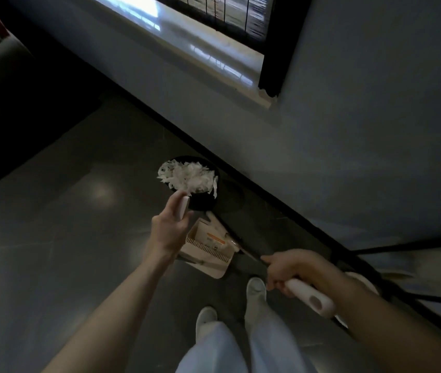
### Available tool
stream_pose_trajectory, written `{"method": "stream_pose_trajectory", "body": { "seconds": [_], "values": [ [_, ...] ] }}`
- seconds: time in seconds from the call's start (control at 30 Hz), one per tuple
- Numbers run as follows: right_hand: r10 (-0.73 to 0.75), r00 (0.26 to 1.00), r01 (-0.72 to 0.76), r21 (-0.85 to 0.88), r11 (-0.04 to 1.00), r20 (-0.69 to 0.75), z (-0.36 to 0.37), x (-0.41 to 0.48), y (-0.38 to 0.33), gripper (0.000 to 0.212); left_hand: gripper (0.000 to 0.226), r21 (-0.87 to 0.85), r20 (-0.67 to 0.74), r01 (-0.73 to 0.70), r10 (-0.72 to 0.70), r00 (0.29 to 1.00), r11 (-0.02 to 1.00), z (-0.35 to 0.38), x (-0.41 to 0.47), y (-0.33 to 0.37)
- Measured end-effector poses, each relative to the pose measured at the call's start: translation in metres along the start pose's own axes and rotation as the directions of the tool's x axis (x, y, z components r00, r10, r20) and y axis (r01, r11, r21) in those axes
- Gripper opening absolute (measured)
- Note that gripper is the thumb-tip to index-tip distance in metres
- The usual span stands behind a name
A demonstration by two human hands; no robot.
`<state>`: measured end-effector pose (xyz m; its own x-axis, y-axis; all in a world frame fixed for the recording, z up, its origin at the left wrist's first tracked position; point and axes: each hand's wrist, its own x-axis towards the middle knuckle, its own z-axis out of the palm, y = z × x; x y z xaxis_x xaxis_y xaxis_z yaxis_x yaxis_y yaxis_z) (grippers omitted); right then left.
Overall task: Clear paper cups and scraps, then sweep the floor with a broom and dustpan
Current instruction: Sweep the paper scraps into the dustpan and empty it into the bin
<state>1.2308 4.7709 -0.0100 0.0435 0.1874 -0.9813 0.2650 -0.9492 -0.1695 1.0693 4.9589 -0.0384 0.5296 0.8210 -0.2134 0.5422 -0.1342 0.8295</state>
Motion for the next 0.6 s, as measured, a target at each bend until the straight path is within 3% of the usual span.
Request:
{"method": "stream_pose_trajectory", "body": {
  "seconds": [0.1, 0.3, 0.6],
  "values": [
    [0.009, 0.997, -0.015, -0.086, 0.996, -0.073, 0.021, -0.028, -0.004, 0.07, 0.042, -0.044, 0.04, -0.006, 0.008, 0.999, 0.999, -0.008, -0.012, -0.002],
    [0.098, 0.99, -0.062, 0.303, 0.951, -0.104, 0.062, -0.085, 0.016, 0.074, 0.043, 0.068, 0.155, -0.122, 0.11, 0.982, 0.99, -0.031, -0.054, -0.023],
    [0.078, 0.966, 0.097, 0.624, 0.776, -0.248, 0.152, -0.149, 0.04, 0.068, 0.038, -0.049, 0.222, -0.209, 0.214, 0.951, 0.977, -0.072, -0.102, -0.036]
  ]
}}
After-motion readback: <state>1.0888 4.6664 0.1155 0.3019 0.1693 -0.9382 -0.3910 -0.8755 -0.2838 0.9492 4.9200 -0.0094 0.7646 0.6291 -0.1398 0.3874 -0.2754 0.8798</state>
